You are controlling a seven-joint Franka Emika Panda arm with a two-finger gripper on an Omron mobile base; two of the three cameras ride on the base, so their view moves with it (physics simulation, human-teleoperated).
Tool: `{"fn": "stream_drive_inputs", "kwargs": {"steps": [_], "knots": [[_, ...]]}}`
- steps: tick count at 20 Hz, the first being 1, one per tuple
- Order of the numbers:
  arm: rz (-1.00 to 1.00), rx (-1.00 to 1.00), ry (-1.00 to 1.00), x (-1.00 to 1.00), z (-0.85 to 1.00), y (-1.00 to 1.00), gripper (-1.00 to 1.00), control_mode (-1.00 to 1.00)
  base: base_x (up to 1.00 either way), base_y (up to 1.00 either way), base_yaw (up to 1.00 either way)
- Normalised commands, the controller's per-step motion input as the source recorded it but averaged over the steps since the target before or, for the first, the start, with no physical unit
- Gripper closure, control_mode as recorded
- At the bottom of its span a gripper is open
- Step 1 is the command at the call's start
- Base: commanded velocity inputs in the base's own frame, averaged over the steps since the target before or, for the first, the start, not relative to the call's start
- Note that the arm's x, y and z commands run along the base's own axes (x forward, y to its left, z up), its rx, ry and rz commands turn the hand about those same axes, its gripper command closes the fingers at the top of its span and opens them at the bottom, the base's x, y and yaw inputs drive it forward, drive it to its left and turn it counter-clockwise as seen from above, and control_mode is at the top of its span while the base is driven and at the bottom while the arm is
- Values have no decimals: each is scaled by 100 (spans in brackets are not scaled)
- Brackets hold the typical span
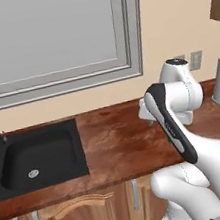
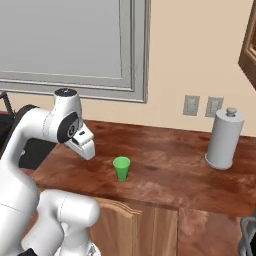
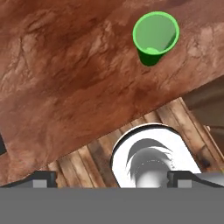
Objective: Place the pitcher and cup on the dining counter for serving.
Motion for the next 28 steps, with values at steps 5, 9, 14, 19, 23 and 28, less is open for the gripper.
{"fn": "stream_drive_inputs", "kwargs": {"steps": [5,9,14,19,23,28], "knots": [[0,0,0,0,0,0,-100,100,-7,-81,39],[0,0,0,0,0,0,-100,100,-1,-8,0],[0,0,0,0,0,0,-100,100,-4,-48,0],[3,0,-1,19,0,-34,-100,-100,0,-9,0],[0,0,2,56,-1,-44,-100,-100,0,0,0],[0,-3,3,81,-28,-18,-100,-100,0,0,0]]}}
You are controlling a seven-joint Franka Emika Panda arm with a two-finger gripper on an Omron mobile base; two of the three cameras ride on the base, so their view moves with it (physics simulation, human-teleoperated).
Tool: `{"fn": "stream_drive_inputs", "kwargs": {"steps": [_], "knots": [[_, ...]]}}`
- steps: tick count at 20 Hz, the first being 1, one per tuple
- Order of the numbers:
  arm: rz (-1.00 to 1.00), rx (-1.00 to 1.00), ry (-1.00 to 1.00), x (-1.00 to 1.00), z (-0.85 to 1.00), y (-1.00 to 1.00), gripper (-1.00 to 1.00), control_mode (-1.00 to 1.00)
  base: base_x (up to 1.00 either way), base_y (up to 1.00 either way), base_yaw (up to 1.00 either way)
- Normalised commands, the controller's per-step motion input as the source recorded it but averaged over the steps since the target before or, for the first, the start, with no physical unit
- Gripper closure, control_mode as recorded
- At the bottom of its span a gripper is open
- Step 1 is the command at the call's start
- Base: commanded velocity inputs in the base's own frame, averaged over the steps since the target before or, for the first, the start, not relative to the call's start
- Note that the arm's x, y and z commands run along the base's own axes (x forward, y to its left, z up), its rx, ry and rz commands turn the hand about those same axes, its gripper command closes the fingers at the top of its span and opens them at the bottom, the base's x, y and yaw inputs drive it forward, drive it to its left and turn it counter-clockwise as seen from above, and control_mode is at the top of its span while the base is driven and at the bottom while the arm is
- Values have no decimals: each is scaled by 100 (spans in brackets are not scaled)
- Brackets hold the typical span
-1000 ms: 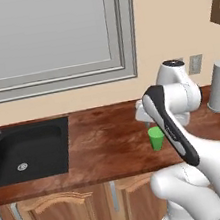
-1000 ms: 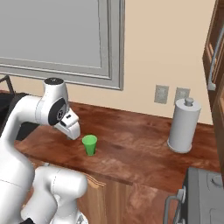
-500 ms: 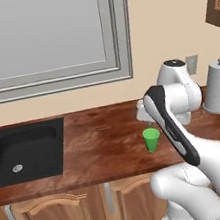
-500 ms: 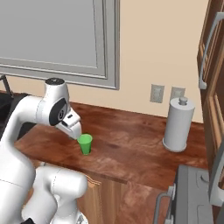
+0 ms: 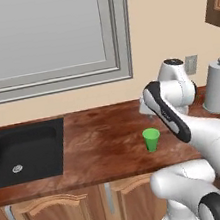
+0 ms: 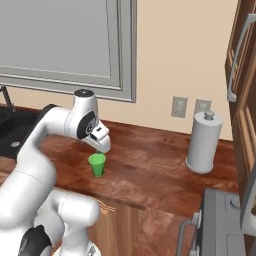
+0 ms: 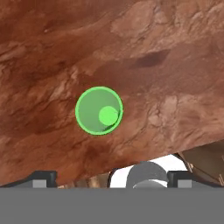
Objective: Place the pitcher and cup on the dining counter for serving.
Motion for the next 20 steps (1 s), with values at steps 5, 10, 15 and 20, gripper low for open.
{"fn": "stream_drive_inputs", "kwargs": {"steps": [5,10,15,20], "knots": [[0,-7,1,58,-50,0,-100,-100,0,0,0],[0,-4,3,28,-60,-4,-100,-100,0,0,0],[0,2,1,9,-44,-18,-100,-100,0,0,0],[0,5,0,0,-39,-29,-100,-100,0,0,0]]}}
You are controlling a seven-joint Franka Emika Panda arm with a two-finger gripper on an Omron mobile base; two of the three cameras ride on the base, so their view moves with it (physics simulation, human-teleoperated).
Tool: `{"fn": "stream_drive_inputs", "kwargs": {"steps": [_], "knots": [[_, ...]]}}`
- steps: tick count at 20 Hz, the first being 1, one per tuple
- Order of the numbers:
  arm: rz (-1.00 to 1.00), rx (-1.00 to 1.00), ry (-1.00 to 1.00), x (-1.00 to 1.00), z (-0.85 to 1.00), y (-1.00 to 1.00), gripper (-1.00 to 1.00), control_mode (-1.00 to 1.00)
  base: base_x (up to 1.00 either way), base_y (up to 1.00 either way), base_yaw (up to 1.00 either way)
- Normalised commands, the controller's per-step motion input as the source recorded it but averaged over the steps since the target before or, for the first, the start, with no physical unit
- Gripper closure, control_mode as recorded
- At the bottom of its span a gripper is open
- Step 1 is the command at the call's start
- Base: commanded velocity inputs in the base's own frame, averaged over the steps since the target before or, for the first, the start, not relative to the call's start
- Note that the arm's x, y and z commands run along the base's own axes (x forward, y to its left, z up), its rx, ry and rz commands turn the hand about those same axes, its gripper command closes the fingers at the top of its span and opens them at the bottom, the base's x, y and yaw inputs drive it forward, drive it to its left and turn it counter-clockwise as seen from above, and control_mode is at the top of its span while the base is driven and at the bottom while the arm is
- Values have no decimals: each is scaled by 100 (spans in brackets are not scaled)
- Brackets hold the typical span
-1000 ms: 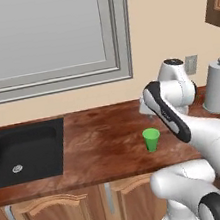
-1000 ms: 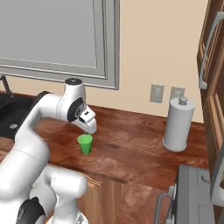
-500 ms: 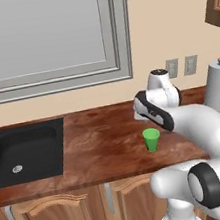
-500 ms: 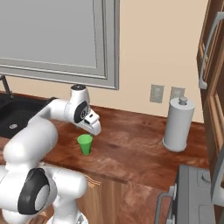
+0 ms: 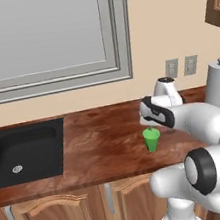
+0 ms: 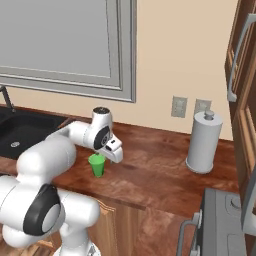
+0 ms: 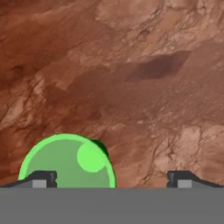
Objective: Place the pitcher and cup on the dining counter for serving.
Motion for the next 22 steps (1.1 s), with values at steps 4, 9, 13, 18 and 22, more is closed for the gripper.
{"fn": "stream_drive_inputs", "kwargs": {"steps": [4,9,13,18,22], "knots": [[1,2,0,0,-37,-17,-100,-100,0,0,0],[0,1,0,0,-26,-1,-100,-100,0,0,0],[0,0,0,1,-21,0,-100,-100,0,0,0],[0,0,0,3,-20,0,-100,-100,0,0,0],[0,0,3,0,-37,0,-100,-100,0,0,0]]}}
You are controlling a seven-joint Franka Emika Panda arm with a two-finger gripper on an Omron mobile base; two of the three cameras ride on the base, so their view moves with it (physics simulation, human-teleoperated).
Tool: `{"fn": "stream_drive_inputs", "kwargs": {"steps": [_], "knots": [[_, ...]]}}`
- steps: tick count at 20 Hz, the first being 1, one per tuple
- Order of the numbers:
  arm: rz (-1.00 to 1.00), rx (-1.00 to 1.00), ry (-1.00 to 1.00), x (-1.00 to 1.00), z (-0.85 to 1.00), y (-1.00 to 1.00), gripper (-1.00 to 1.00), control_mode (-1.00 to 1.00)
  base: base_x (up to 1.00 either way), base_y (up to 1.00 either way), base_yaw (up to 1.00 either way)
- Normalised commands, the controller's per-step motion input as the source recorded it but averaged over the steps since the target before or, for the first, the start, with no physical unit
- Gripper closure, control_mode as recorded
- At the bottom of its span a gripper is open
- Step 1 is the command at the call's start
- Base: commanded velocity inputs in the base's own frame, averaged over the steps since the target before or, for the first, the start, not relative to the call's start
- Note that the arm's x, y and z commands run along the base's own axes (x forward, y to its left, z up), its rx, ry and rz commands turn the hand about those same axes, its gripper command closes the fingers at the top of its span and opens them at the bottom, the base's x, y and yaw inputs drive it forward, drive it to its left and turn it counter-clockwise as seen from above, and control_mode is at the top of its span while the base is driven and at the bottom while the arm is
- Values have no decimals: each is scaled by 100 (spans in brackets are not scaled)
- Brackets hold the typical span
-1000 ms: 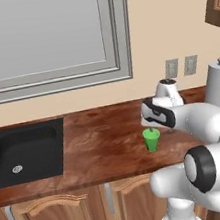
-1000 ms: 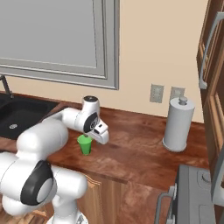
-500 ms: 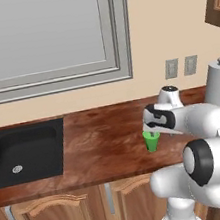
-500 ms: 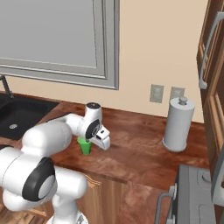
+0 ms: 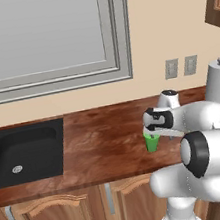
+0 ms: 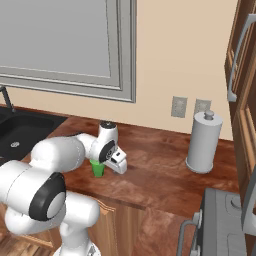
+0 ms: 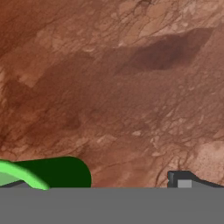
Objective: Place the pitcher and cup on the dining counter for serving.
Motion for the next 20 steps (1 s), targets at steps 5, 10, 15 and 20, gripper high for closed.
{"fn": "stream_drive_inputs", "kwargs": {"steps": [5,10,15,20], "knots": [[0,0,5,0,-47,3,100,-100,0,0,0],[0,0,1,0,-9,0,100,-100,0,0,0],[0,0,0,0,0,0,100,-100,0,0,0],[0,0,0,0,0,0,100,-100,0,0,0]]}}
